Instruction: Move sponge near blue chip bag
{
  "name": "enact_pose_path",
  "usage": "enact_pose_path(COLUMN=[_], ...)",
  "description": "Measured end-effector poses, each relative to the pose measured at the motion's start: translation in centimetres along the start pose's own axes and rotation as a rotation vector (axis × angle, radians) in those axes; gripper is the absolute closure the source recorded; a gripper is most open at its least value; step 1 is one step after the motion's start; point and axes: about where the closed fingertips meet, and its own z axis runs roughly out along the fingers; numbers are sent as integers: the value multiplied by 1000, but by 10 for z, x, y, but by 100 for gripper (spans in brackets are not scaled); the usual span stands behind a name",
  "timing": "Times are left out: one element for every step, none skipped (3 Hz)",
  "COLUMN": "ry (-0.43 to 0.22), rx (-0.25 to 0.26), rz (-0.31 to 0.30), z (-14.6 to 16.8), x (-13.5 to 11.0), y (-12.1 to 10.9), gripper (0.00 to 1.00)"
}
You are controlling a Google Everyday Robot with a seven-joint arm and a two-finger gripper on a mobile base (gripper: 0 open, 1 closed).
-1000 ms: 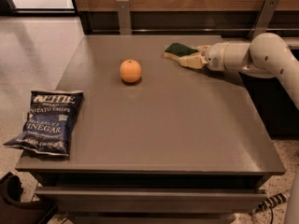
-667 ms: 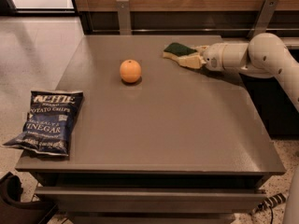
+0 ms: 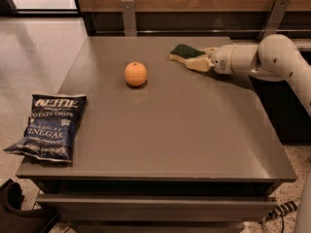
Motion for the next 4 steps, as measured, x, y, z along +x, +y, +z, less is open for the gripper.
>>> enact_pose_path(ry=[0,0,0,19], rx=[0,0,0,41], rz=[0,0,0,-52], z=[0,0,0,-18], x=[-1,-1,-1,-31], y=[0,0,0,26], gripper=[100,100,100,100])
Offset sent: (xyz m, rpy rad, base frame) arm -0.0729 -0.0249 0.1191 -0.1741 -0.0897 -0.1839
